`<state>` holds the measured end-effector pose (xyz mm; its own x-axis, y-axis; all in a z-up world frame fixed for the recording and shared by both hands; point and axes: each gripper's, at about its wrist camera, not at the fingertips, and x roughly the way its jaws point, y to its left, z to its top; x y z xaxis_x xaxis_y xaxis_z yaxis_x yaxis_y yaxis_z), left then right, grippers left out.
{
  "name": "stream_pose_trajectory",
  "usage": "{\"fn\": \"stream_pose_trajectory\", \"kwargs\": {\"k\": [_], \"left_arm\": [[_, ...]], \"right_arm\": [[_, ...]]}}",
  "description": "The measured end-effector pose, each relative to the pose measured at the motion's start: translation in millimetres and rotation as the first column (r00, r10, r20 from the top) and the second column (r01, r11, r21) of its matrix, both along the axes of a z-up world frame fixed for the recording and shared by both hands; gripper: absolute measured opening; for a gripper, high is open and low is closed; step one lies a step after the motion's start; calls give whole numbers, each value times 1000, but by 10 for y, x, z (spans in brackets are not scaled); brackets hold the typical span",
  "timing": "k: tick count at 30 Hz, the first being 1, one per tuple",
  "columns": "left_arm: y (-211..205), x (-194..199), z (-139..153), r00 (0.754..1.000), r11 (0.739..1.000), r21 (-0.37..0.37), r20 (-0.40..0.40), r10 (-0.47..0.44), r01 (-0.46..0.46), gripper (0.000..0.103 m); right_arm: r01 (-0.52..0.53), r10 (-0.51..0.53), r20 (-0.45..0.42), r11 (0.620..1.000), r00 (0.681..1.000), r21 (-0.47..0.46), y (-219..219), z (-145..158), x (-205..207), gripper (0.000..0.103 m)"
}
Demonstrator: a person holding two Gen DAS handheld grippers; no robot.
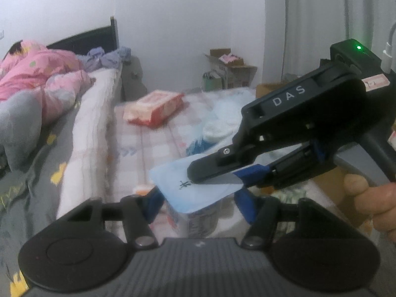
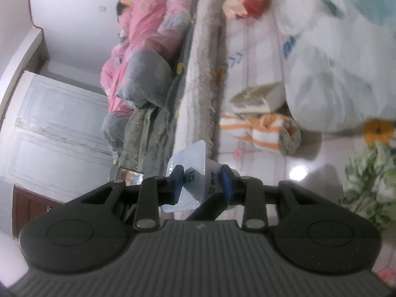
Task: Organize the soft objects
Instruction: 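Lift the white yogurt cup with the right tool and carry it toward the box, then lower the white yogurt cup into the cardboard box with the right tool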
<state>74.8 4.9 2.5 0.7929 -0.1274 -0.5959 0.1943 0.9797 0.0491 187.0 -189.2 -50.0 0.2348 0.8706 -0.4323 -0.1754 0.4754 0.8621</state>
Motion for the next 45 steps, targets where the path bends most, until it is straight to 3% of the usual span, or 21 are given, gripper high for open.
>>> {"fn": "stream_pose_trajectory", "kwargs": {"k": [12, 21, 25, 29, 36, 39, 45], "left_arm": [[-499, 348, 440, 991, 993, 20, 77, -114, 113, 64], [-1313, 656, 575, 966, 968, -19, 76, -247, 249, 64], [-1762, 704, 592, 939, 940, -26, 60, -339, 341, 64], [-2131, 719, 503, 902, 901, -51, -10, -431, 430, 64], [-2524, 638, 206, 814, 830, -86, -163, -558, 552, 64], [-2568, 689, 75, 778, 815, -127, -248, -577, 565, 64], [-2542, 726, 48, 787, 824, -96, -253, -563, 559, 64]], "right_arm": [[114, -118, 105, 992, 987, 47, -628, 508, 103, 31], [255, -260, 129, 965, 957, 53, -1602, 665, 105, 31], [326, -331, 119, 944, 936, 57, -2153, 658, -12, 32], [379, -380, 80, 925, 922, 25, -2613, 558, -192, 32], [393, -395, -41, 918, 918, -59, -3103, 242, -456, 33], [361, -371, -95, 926, 924, -108, -3177, 102, -488, 34], [262, -294, -199, 950, 935, -172, -3174, -214, -342, 35]]}}
